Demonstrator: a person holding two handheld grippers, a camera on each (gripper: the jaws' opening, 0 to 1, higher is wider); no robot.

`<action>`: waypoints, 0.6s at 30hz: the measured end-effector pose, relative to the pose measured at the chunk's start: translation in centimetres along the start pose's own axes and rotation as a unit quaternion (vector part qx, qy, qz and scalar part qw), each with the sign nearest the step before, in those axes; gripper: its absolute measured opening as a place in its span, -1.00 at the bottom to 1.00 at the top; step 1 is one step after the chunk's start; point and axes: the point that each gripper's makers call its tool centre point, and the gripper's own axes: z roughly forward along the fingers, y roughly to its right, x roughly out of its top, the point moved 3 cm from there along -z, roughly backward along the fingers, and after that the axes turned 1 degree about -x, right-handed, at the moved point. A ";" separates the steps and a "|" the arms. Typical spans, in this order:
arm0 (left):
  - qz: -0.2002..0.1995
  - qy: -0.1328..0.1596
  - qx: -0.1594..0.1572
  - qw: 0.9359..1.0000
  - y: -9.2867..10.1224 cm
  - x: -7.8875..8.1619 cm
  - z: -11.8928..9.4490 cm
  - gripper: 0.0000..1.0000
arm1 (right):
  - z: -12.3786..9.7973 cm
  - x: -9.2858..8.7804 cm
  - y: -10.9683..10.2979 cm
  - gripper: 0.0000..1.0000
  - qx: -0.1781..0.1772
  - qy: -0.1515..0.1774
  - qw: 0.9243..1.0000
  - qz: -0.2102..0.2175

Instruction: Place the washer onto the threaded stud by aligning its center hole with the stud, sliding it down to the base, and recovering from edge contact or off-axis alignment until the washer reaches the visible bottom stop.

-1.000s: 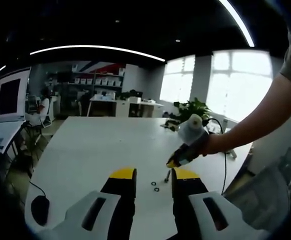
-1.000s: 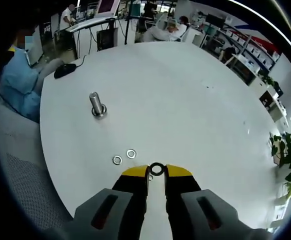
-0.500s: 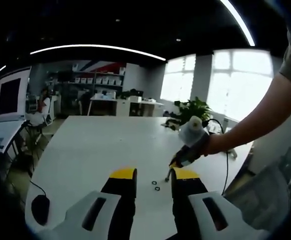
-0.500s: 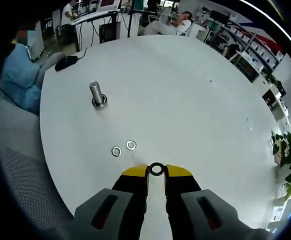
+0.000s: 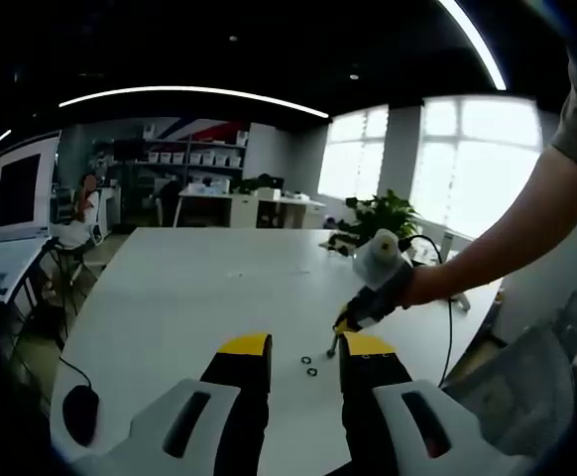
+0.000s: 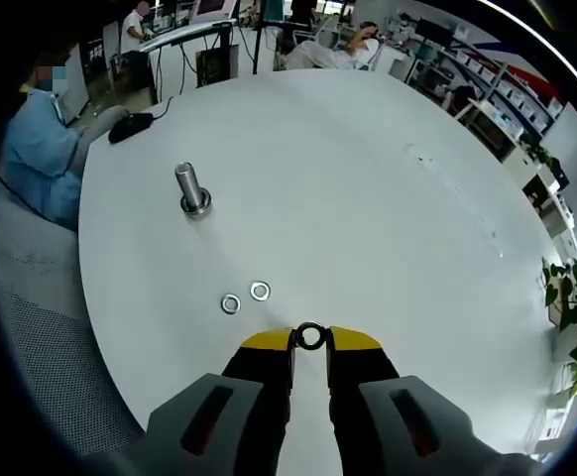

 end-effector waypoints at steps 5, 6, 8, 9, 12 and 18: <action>-0.001 0.001 0.000 1.000 0.0 0.0 0.0 -0.50 | -0.1 -0.1 -0.2 -0.71 0.004 0.001 1.000 0.002; -0.001 0.001 0.000 1.000 0.0 0.0 0.0 -0.50 | -0.1 -0.2 -0.2 -0.71 0.004 0.000 1.000 0.002; 0.000 0.000 0.000 1.000 0.0 0.0 0.0 -0.50 | 0.0 -0.2 -0.2 -0.71 0.004 -0.001 1.000 0.002; 0.000 0.001 0.000 1.000 0.0 0.0 0.0 -0.50 | -0.1 -0.2 -0.3 -0.71 0.004 0.000 1.000 0.002; 0.000 0.000 0.000 1.000 0.0 0.0 0.0 -0.50 | -0.1 -0.1 -0.3 -0.71 0.003 0.000 1.000 0.003; 0.000 0.000 0.000 1.000 0.0 0.0 0.0 -0.50 | -0.1 0.0 -0.7 -0.71 0.004 0.005 1.000 0.004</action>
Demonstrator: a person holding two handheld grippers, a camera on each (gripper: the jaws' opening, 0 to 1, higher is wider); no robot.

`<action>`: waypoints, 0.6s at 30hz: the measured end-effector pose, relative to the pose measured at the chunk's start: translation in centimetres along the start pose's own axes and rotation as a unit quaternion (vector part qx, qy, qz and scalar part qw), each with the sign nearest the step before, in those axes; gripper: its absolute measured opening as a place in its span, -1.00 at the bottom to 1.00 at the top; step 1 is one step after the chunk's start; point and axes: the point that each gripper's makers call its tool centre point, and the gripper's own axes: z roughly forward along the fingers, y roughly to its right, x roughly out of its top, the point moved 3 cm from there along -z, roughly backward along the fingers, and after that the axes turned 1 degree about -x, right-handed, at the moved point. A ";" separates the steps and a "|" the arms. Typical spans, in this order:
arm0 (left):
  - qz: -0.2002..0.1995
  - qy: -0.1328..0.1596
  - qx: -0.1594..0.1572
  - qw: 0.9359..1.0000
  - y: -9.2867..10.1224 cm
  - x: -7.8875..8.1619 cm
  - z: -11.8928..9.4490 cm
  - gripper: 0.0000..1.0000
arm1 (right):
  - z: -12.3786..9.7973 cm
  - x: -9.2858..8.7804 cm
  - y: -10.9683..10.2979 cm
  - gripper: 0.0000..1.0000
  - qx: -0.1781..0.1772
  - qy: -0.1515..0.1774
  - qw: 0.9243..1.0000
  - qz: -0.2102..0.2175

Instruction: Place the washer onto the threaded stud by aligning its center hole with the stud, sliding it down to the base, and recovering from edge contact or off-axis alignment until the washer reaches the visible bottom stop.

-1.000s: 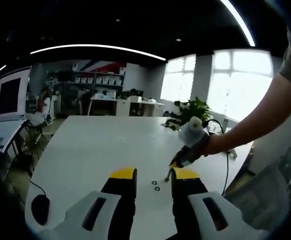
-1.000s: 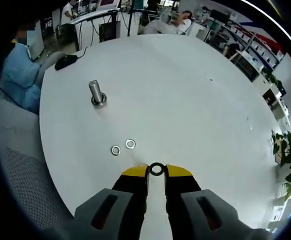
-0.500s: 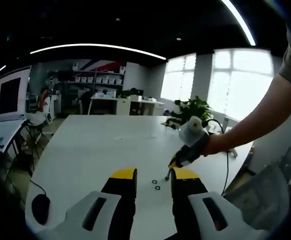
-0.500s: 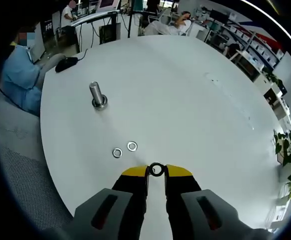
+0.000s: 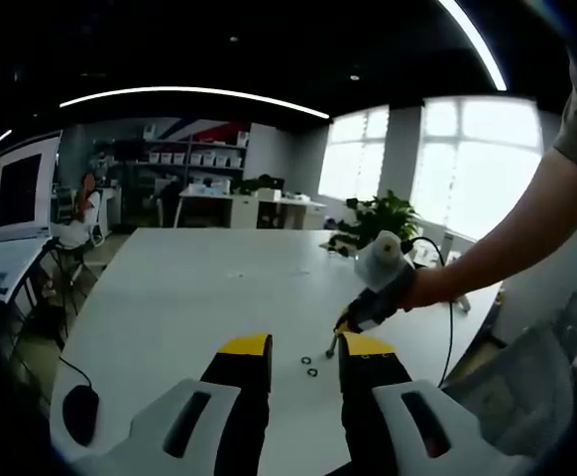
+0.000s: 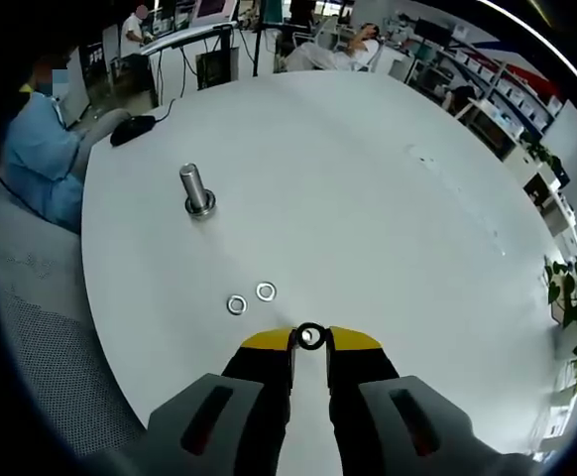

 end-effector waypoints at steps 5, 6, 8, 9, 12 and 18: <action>0.000 0.000 -0.001 1.000 0.0 0.0 0.0 -0.50 | 0.3 -0.5 -0.5 -0.71 0.002 -0.004 1.000 0.000; 0.001 0.000 -0.001 1.000 0.0 0.0 0.0 -0.50 | 0.2 -0.4 -0.4 -0.71 0.000 -0.003 1.000 0.000; 0.001 0.000 -0.001 1.000 0.0 0.0 0.0 -0.50 | 0.3 -0.3 -0.4 -0.71 0.000 -0.002 1.000 0.002; 0.001 0.000 -0.001 1.000 0.0 0.0 0.0 -0.50 | 0.4 -0.3 -0.3 -0.71 -0.001 -0.003 1.000 0.000; 0.002 0.000 -0.002 1.000 0.1 0.0 0.0 -0.50 | 0.5 -0.3 0.0 -0.71 -0.002 -0.002 1.000 0.007; 0.003 -0.002 -0.002 1.000 0.1 -0.1 0.0 -0.51 | 0.6 0.0 0.0 -0.71 -0.002 0.000 1.000 0.007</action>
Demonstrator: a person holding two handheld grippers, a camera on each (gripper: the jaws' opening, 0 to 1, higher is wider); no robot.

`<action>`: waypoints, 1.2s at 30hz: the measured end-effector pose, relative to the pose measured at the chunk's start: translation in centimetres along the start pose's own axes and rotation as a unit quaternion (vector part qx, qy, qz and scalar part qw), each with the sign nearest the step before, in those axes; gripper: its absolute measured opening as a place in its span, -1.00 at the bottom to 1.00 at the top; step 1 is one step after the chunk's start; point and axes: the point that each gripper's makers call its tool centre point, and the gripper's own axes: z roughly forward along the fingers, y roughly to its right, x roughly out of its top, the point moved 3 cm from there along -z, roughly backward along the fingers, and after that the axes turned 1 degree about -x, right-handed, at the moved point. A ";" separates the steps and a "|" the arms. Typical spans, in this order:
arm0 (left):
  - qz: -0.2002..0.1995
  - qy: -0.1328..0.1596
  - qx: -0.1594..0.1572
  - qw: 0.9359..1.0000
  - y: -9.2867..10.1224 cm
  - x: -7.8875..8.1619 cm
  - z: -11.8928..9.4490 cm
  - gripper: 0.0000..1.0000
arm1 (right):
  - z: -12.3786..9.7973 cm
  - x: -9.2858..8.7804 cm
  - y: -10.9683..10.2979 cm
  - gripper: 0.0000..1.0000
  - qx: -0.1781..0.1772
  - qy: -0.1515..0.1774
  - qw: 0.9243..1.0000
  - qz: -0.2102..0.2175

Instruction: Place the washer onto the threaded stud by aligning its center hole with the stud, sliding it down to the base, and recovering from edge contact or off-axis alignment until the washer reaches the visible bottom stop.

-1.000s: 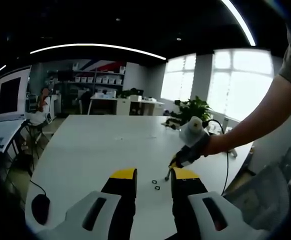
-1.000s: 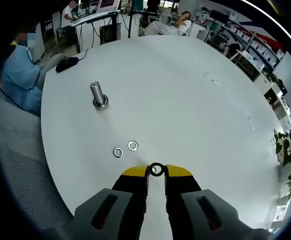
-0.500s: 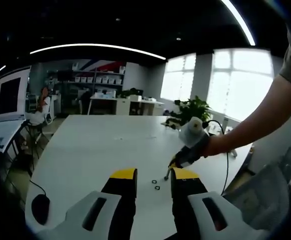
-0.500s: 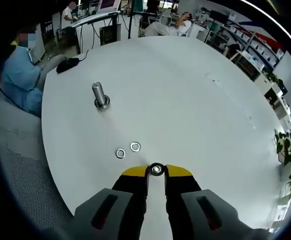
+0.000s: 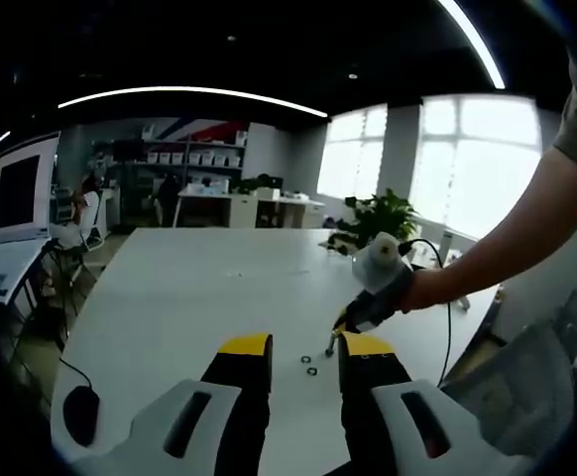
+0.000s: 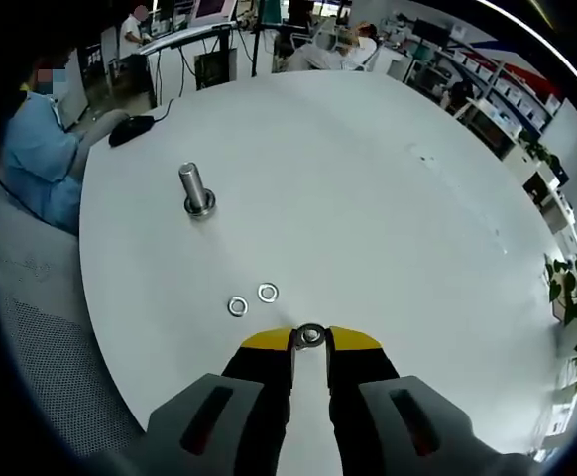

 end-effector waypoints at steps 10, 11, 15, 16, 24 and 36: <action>0.001 -0.003 -0.003 1.000 0.1 -0.1 0.1 -0.51 | 0.0 -0.4 -0.1 -0.68 0.006 -0.002 1.000 0.002; 0.000 -0.004 -0.004 1.000 0.1 -0.1 0.1 -0.51 | 0.0 -0.4 -0.1 -0.67 0.005 -0.001 1.000 0.002; 0.000 -0.006 -0.004 1.000 0.1 -0.2 0.2 -0.51 | 0.0 -0.5 -0.1 -0.64 0.005 0.002 1.000 0.003; 0.000 -0.007 -0.004 1.000 0.1 -0.2 0.2 -0.51 | 0.0 -0.5 -0.1 -0.64 0.004 0.003 1.000 0.002; -0.002 -0.009 -0.005 1.000 0.1 -0.3 0.2 -0.52 | -0.1 -0.4 -0.1 -0.64 0.003 0.011 1.000 -0.001; -0.002 -0.011 -0.006 1.000 0.1 -0.4 0.3 -0.52 | -0.3 -1.3 0.1 -0.64 0.001 0.008 1.000 0.005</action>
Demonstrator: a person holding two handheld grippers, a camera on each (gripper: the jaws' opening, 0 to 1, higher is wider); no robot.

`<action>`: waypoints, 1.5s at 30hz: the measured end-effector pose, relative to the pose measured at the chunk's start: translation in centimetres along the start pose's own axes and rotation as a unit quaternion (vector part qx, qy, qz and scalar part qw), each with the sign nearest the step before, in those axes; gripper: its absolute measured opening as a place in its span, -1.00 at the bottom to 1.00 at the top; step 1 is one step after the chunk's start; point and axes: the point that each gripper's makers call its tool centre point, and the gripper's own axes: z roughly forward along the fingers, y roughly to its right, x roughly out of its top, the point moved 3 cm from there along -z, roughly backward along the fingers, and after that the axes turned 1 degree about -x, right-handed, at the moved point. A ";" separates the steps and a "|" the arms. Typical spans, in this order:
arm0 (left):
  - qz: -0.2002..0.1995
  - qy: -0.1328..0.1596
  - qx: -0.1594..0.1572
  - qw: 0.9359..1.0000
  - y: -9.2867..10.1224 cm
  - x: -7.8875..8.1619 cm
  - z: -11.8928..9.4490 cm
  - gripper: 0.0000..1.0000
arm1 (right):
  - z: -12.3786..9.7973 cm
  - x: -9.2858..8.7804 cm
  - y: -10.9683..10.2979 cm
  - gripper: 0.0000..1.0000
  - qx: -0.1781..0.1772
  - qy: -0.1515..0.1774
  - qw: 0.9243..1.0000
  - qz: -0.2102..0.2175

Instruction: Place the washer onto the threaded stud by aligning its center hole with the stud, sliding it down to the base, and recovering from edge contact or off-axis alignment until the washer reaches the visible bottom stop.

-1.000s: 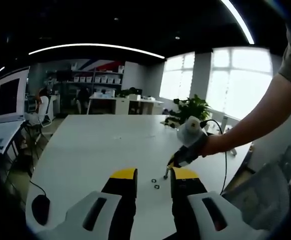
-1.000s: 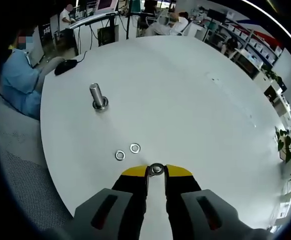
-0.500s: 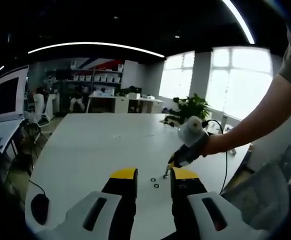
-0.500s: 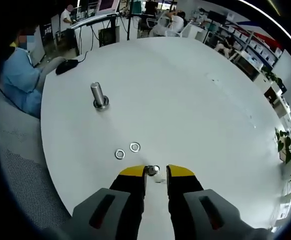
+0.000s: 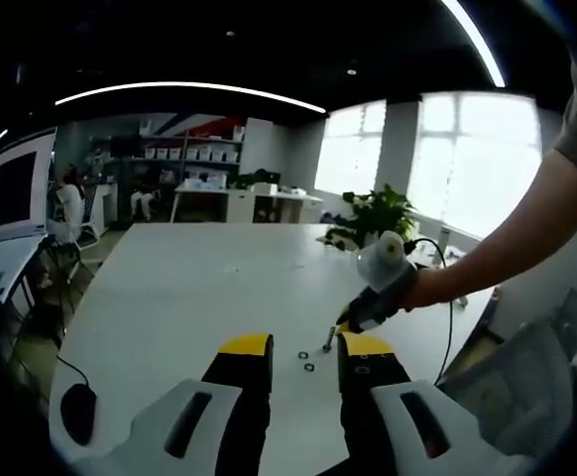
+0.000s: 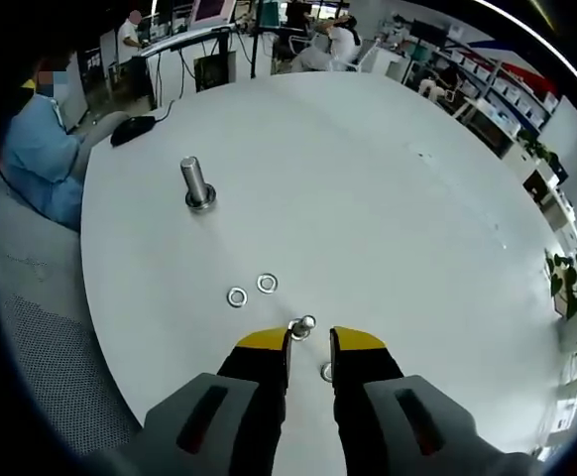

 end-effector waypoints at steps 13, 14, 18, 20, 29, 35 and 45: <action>0.001 -0.001 -0.004 1.000 0.2 0.0 0.1 -0.52 | -1.0 -2.7 1.0 -0.64 -0.012 -0.013 1.000 0.017; 0.001 -0.001 -0.004 1.000 0.2 0.0 0.0 -0.52 | -1.0 -2.9 1.0 -0.64 -0.012 -0.015 1.000 0.018; 0.001 -0.001 -0.004 1.000 0.2 0.0 0.0 -0.52 | -1.1 -3.1 1.0 -0.64 -0.014 -0.016 1.000 0.022; 0.001 -0.002 -0.004 1.000 0.2 0.0 0.0 -0.52 | -1.1 -3.1 1.0 -0.64 -0.014 -0.016 1.000 0.020; 0.003 -0.002 -0.006 1.000 0.3 -0.1 0.0 -0.52 | -1.4 -3.4 0.9 -0.64 -0.015 -0.018 1.000 0.020; 0.002 -0.003 -0.007 1.000 0.3 -0.1 0.1 -0.53 | -1.2 -3.9 1.0 -0.64 -0.015 -0.023 0.999 0.019; -0.002 -0.005 -0.009 1.000 0.2 -0.1 0.1 -0.52 | -0.8 -4.5 0.6 -0.64 -0.009 -0.033 0.999 0.025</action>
